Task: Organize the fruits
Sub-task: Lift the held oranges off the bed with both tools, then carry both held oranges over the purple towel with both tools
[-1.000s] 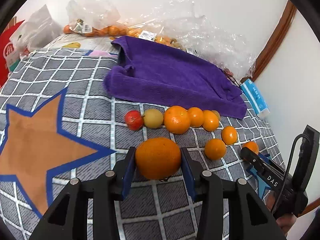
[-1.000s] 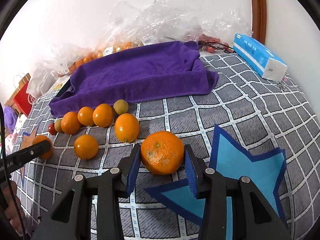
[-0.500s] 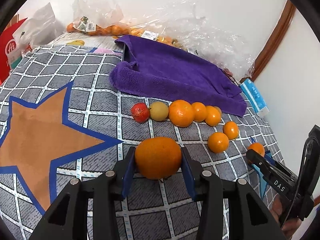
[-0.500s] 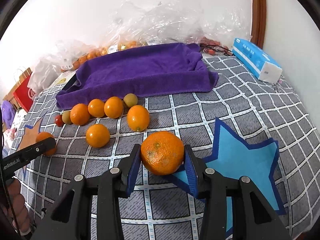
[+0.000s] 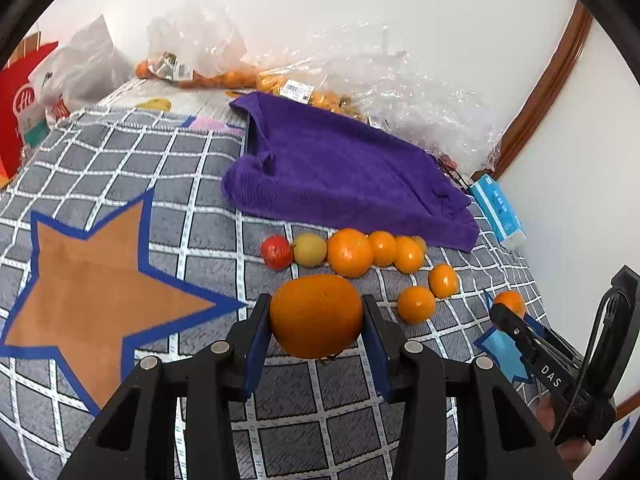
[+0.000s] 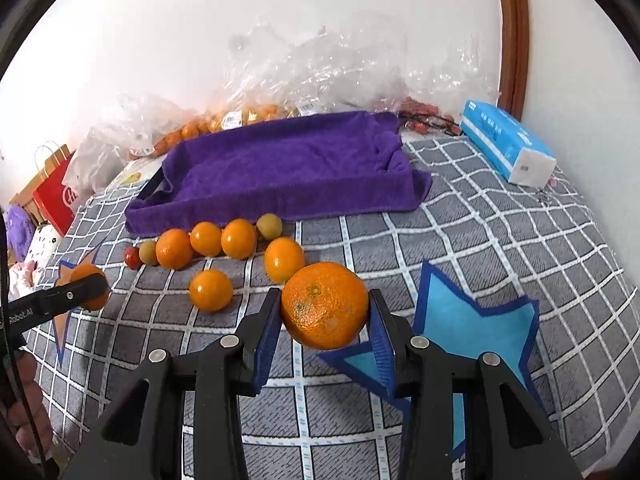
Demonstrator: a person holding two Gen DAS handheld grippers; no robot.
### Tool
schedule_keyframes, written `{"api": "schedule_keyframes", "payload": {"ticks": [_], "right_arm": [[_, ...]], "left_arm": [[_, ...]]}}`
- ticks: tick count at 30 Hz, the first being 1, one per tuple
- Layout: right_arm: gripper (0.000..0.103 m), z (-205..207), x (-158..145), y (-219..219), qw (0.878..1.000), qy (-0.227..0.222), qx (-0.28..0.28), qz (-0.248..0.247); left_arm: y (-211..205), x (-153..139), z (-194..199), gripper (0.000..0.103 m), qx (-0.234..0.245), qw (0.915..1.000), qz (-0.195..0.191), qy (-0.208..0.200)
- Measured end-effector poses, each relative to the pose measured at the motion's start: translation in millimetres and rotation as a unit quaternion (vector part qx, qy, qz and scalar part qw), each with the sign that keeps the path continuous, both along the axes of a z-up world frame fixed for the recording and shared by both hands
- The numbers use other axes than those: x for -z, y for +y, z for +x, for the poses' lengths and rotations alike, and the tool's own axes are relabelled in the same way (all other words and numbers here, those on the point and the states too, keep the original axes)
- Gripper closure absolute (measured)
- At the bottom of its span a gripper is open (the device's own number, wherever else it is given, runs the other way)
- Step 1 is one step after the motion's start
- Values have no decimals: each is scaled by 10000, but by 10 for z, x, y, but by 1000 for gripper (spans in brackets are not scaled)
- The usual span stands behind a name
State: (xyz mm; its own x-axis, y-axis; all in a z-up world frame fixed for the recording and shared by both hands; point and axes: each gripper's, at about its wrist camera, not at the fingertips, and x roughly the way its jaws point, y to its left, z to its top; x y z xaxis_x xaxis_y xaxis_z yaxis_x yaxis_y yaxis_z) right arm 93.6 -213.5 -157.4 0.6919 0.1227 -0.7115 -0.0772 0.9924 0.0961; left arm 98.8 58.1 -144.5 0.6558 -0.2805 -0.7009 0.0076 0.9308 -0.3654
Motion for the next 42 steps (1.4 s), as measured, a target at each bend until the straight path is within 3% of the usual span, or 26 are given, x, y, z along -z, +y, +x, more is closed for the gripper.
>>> {"api": "schedule_keyframes", "payload": {"ticks": [25, 42], "right_arm": [[61, 175, -279, 163, 9995, -161, -268, -68], [61, 276, -636, 182, 9986, -265, -441, -146]], "left_arm": [[77, -386, 117, 62, -100, 9994, 20, -328], [62, -824, 155, 62, -174, 9975, 291, -616]]}}
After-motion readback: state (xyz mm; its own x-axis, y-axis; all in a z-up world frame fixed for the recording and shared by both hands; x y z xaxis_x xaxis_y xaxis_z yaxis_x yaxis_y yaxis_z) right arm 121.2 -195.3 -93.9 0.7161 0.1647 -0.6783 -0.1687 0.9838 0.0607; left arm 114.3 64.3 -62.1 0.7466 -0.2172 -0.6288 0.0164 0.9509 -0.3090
